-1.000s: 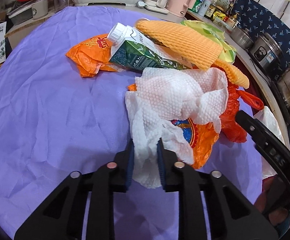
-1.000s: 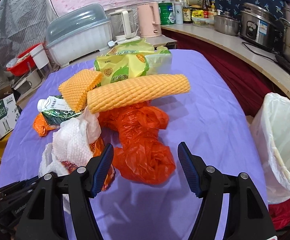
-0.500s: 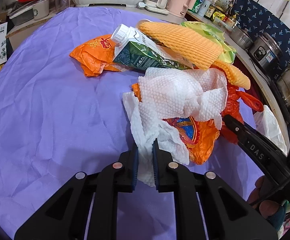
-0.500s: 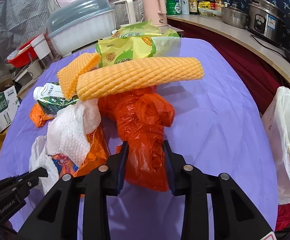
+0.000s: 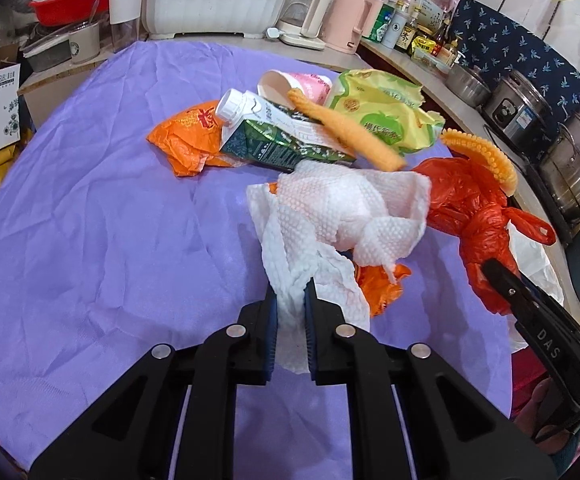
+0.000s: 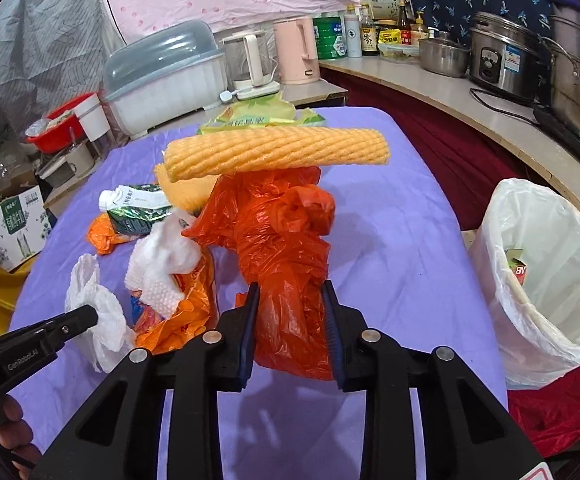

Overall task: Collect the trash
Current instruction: 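Grasp the white wipe with the left tool while the right tool grasps the orange plastic bag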

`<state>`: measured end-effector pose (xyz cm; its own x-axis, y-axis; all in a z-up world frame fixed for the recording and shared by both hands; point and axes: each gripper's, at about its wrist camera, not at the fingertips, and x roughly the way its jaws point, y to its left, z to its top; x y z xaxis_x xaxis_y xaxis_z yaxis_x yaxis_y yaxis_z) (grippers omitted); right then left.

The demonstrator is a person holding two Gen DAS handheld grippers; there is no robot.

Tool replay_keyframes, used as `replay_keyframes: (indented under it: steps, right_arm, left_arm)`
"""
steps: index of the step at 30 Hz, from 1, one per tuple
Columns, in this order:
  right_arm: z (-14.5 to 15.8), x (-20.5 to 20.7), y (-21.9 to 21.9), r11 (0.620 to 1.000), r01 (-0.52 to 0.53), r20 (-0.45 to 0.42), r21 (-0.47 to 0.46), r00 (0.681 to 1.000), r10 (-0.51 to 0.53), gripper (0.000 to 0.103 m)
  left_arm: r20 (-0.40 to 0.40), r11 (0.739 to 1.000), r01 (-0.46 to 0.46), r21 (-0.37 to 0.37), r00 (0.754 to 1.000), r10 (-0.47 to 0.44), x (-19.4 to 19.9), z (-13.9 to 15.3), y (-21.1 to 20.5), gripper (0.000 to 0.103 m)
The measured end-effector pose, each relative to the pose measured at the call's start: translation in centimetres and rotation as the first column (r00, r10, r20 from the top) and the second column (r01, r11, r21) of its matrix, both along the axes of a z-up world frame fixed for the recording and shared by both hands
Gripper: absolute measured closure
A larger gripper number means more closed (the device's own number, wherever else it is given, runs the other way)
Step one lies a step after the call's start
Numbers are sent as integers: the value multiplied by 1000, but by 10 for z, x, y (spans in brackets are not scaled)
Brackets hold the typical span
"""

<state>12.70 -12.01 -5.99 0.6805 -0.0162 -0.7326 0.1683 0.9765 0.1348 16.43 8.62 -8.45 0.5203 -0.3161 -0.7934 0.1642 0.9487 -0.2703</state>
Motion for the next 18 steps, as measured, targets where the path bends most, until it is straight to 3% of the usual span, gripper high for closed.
replay_keyframes:
  steps: [4,6,10,16,18]
  right_arm:
    - [10,-9,-2,1000,-3,15,-4,1000,3,75]
    - [6,-9,-2,1000,-4,-17,-20,1000,3,75]
    - [-7,-13,1,991,2,-82,-135,997,-13,75]
    - [4,-27,-4,994,-40,-63,-105,997,33,75]
    - [-2,-24,0,983,-53,-102,-177,994,36,75]
  left_arm:
    - [26,1000,9,-5,1000,-8,-7,13,-4,92]
    - [41,1000,11,-8,999,-10,-10,20,-4,92]
    - [65,1000,11,-8,998,-10,-16,33,-8,92]
    - [85,1000,18,-14,996,-17,-24,44,-15,92]
    - [88,1000,22,-12,996,-21,-26,45,-19,92]
